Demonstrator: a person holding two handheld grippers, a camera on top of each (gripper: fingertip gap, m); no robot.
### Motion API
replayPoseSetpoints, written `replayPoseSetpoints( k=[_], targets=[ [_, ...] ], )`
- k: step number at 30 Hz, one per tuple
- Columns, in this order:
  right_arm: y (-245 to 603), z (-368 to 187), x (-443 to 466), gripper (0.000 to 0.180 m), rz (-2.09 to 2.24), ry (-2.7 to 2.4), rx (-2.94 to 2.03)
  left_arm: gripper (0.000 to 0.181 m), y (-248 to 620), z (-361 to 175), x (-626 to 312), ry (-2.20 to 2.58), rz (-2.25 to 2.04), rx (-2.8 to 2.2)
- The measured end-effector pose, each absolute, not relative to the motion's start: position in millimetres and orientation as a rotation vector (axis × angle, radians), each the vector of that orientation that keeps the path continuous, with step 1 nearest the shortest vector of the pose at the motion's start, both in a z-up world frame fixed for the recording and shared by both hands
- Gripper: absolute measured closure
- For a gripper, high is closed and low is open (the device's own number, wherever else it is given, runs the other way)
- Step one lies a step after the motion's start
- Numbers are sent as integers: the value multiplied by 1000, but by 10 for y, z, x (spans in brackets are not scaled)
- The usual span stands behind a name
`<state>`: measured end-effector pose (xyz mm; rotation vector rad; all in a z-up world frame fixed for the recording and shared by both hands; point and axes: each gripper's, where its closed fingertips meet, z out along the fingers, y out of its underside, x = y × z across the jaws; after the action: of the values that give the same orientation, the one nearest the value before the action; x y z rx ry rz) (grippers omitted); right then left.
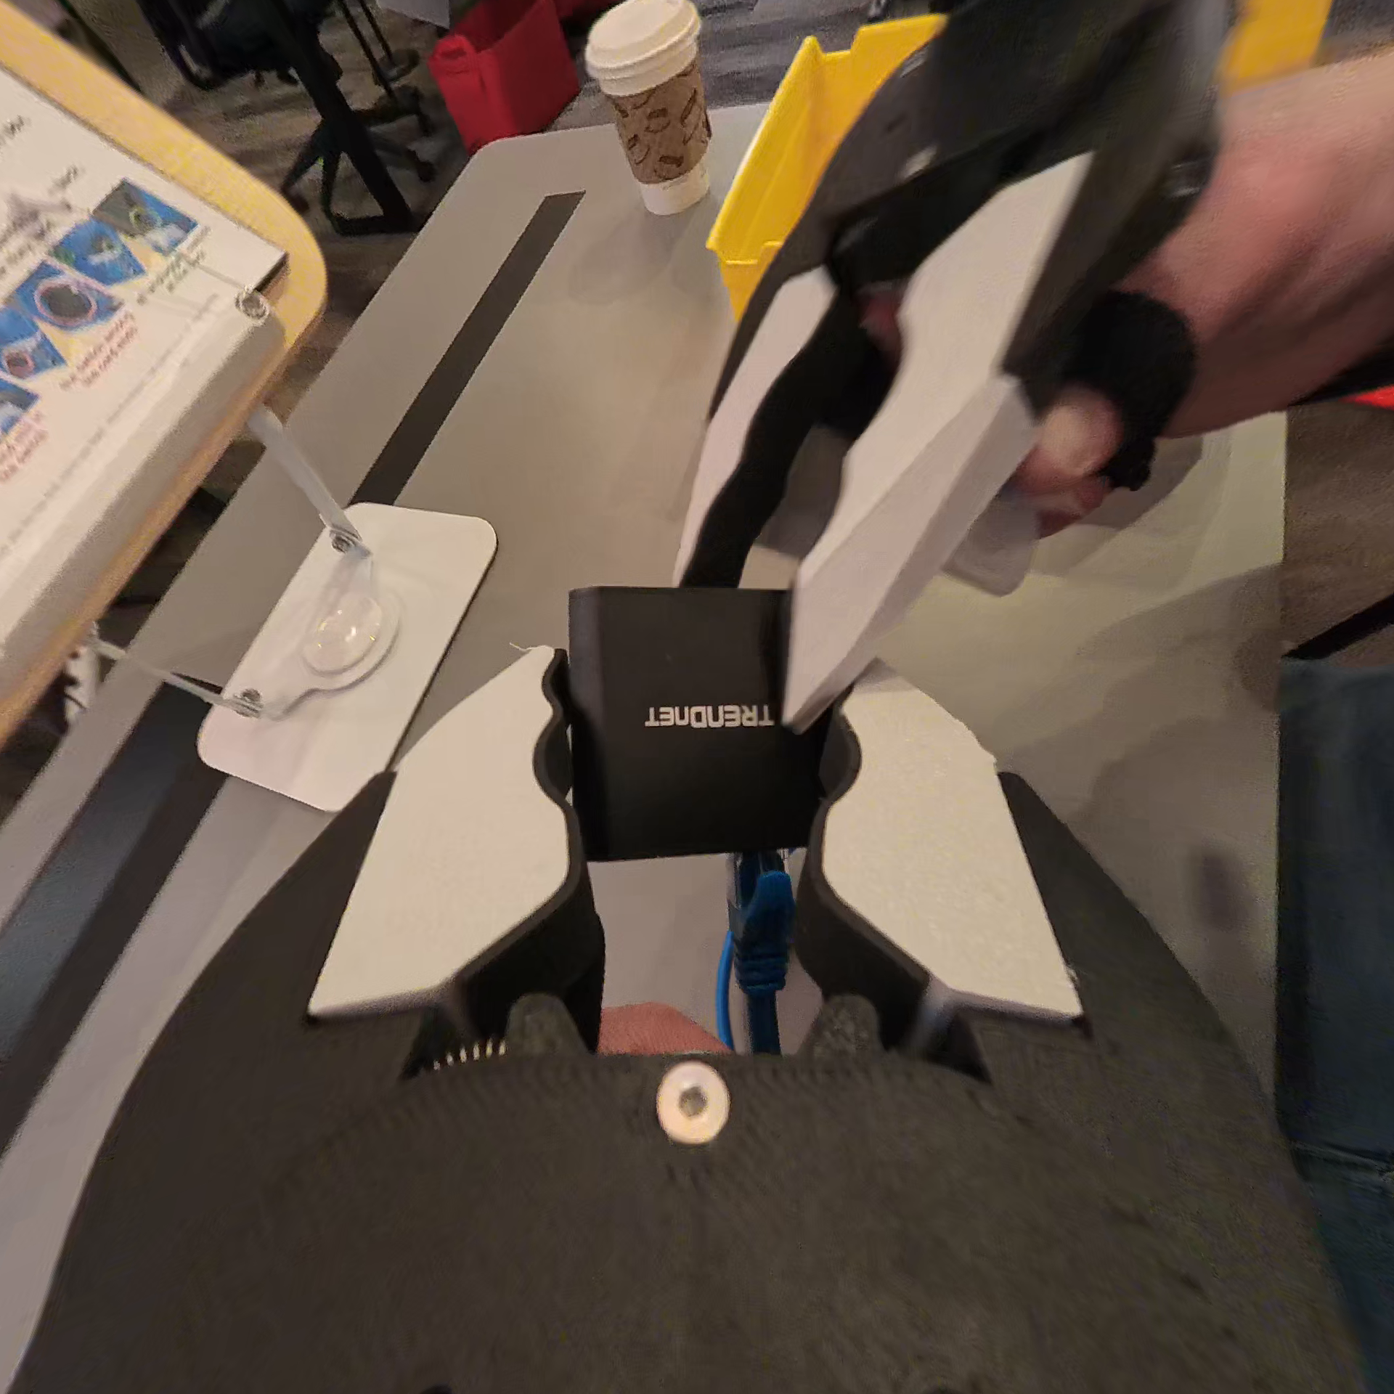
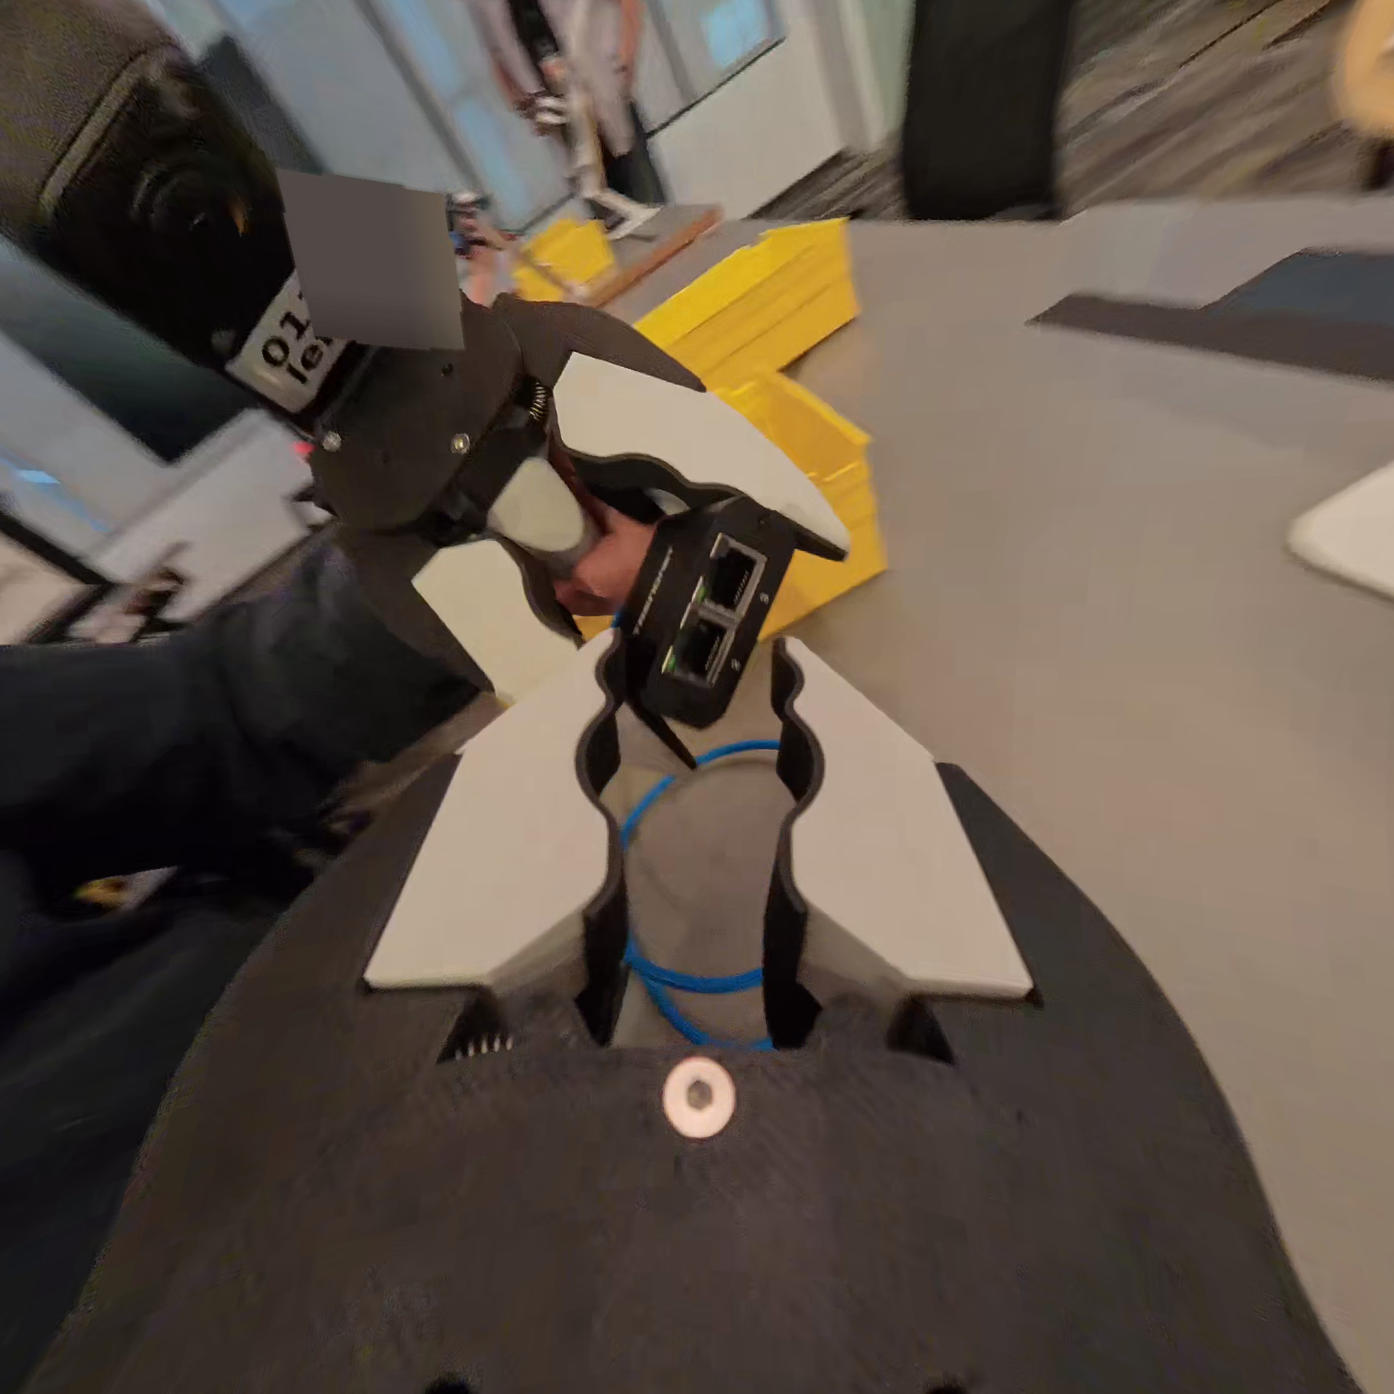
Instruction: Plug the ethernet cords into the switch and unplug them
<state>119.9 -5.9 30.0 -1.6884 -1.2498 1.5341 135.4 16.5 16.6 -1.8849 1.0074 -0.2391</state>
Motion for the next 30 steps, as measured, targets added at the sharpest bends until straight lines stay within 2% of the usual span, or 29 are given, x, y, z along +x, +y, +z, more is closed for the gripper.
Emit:
replayPoseSetpoints(
  k=[3,7,11,17,25,30],
  targets=[
    [-135,296,1102,152,1678,-1269,-1677,117,132,142,1375,1058,-155,-1847],
    [-150,130,1133,157,1550,-1487,-1694,112,-3,3,1327,1177,-157,-1906],
    [-282,11,1290,157,1326,-1926,-1609,117,-143,125,1259,1207,-288,-1935],
    [-407,14,1351,157,1093,-2358,-1412,143,-330,34,1414,1274,-510,-1980],
    [-209,218,1242,153,1179,-2187,-1446,157,-258,167,1285,967,-692,-1939],
    [15,312,1283,135,1196,-1888,-1486,157,-149,291,1138,712,-777,-1888]
  ],
)
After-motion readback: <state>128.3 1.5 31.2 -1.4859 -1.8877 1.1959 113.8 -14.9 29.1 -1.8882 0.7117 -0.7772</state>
